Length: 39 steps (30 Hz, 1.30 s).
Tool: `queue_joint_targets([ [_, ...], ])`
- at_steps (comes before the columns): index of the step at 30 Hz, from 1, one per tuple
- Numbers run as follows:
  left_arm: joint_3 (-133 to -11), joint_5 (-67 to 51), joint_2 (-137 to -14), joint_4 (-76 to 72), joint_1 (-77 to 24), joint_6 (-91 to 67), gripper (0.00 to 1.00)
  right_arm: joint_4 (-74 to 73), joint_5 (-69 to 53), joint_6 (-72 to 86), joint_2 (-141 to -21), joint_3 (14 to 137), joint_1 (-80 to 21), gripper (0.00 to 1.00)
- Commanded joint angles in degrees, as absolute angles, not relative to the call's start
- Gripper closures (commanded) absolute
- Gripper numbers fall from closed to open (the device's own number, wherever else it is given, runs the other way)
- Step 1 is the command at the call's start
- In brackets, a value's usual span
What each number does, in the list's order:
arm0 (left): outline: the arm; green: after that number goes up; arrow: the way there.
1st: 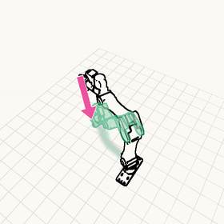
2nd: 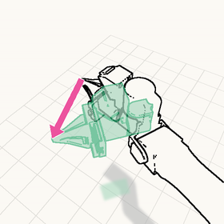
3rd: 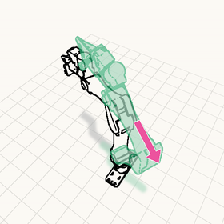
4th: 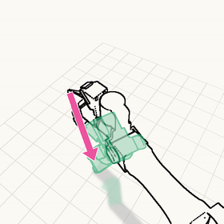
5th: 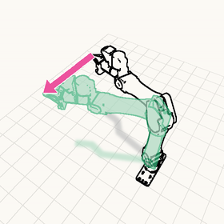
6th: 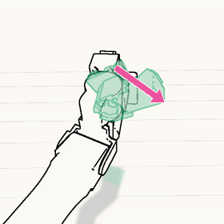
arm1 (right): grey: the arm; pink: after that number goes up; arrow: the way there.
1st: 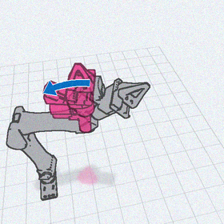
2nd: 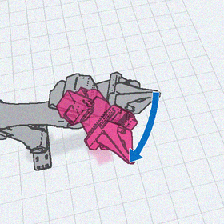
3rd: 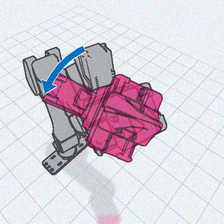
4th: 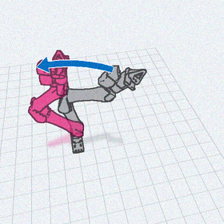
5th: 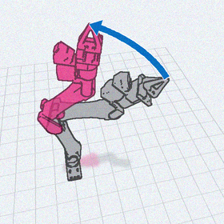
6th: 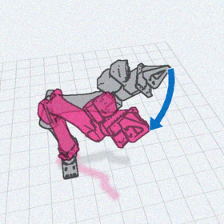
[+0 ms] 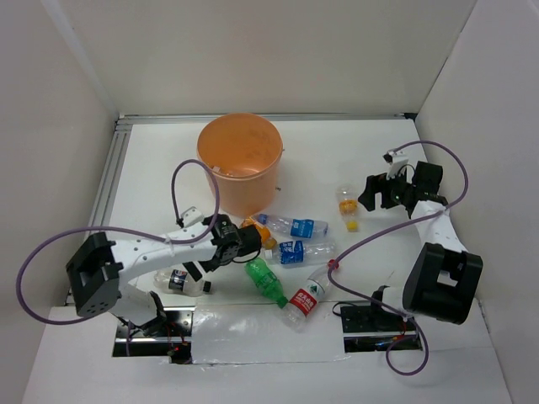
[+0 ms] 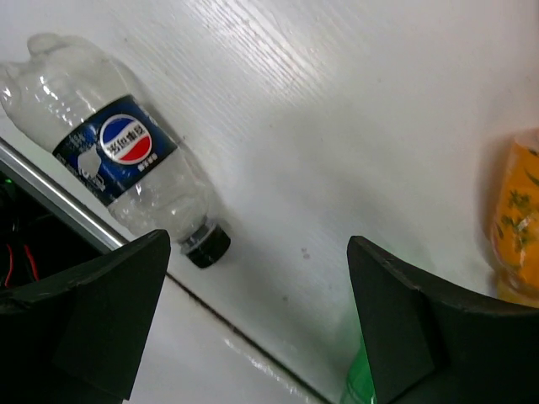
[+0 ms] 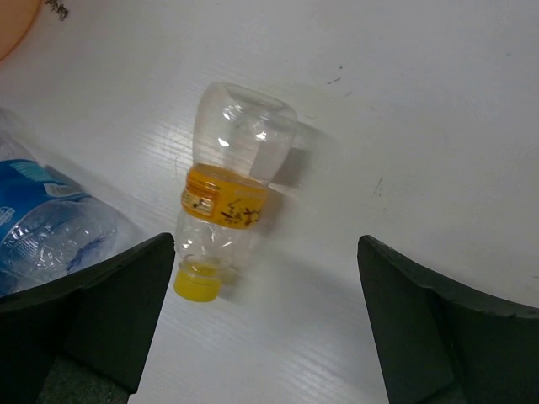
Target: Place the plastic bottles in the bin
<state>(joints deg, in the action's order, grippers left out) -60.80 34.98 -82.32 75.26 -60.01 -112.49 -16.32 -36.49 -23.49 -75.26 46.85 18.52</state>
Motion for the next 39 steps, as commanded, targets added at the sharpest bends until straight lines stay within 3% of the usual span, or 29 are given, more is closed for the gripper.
queue_joint_targets([
  [1,-63.89,40.25,-86.74,78.40,-56.27,-125.08,0.01,-17.75,-37.09,-24.96,-76.46,48.42,19.25,0.04],
  [12,-52.12,31.03,-83.32,74.80,-48.69,-129.55,0.01,-17.75,-39.37,-25.49,-80.68,48.96,19.78,0.01],
  [27,-54.59,24.70,-85.43,77.96,-50.89,-134.72,0.01,-17.75,-38.85,-26.54,-84.11,50.01,19.78,0.01],
  [39,-48.35,29.08,-89.65,73.40,-49.31,-135.19,0.04,-18.81,-38.85,-28.13,-85.69,50.01,19.78,0.01],
])
